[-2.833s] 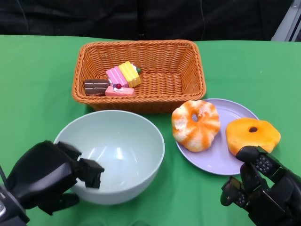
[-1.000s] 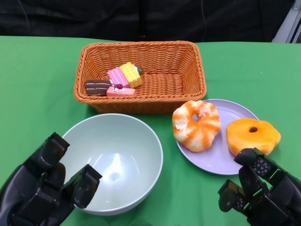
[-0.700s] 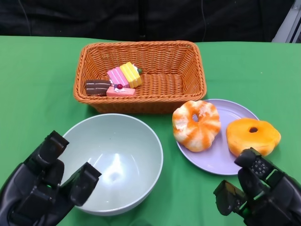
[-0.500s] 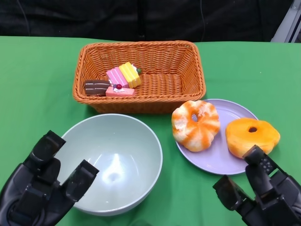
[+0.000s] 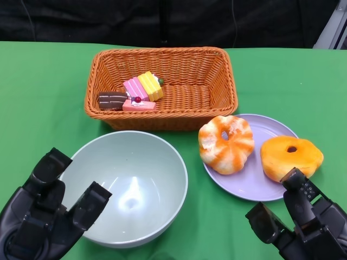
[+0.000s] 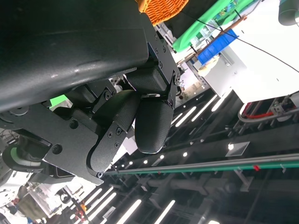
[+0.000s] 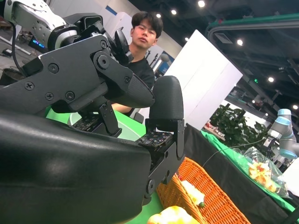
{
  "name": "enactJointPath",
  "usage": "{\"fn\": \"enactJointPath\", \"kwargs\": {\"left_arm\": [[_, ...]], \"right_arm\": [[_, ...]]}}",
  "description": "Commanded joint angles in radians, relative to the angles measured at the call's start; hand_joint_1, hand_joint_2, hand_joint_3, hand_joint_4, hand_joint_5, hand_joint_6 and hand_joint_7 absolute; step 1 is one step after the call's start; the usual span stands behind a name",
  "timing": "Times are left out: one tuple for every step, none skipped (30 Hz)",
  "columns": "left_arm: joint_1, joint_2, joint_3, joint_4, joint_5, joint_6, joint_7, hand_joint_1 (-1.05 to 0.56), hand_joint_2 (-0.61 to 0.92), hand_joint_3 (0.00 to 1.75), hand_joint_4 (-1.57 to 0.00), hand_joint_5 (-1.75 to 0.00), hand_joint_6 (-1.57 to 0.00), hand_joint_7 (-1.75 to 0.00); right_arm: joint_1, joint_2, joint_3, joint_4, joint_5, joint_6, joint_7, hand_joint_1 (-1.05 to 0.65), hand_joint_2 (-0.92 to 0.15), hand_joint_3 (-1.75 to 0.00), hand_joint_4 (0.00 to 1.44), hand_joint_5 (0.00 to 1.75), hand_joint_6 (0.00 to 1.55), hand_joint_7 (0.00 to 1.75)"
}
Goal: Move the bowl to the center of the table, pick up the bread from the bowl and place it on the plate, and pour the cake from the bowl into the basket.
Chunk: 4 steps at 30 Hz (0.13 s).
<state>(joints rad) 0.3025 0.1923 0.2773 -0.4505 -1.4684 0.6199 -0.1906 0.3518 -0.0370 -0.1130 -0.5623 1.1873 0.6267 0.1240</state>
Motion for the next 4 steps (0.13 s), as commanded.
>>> {"fn": "enactJointPath", "kwargs": {"left_arm": [[-0.002,0.009,0.008,-0.011,-0.007,-0.006,-0.001,-0.39,0.48,1.57,-1.00,-1.75,-0.80,-1.75],[-0.003,0.009,0.009,-0.009,-0.006,-0.006,-0.006,-0.39,0.48,1.56,-1.00,-1.75,-0.80,-1.75],[-0.003,0.008,0.009,-0.007,-0.006,-0.007,-0.010,-0.39,0.48,1.56,-1.00,-1.75,-0.80,-1.75],[-0.004,0.007,0.008,-0.005,-0.009,-0.006,-0.009,-0.39,0.48,1.56,-1.00,-1.75,-0.80,-1.75]], "right_arm": [[0.001,-0.016,-0.004,-0.012,0.009,-0.009,-0.009,-0.24,-0.73,-0.81,0.76,1.75,0.56,1.75],[0.001,-0.016,-0.003,-0.013,0.008,-0.009,-0.009,-0.24,-0.73,-0.81,0.76,1.75,0.56,1.75],[0.001,-0.016,-0.003,-0.013,0.007,-0.010,-0.010,-0.24,-0.74,-0.81,0.76,1.75,0.56,1.75],[0.002,-0.015,-0.003,-0.013,0.005,-0.011,-0.012,-0.23,-0.74,-0.81,0.76,1.75,0.56,1.75]]}}
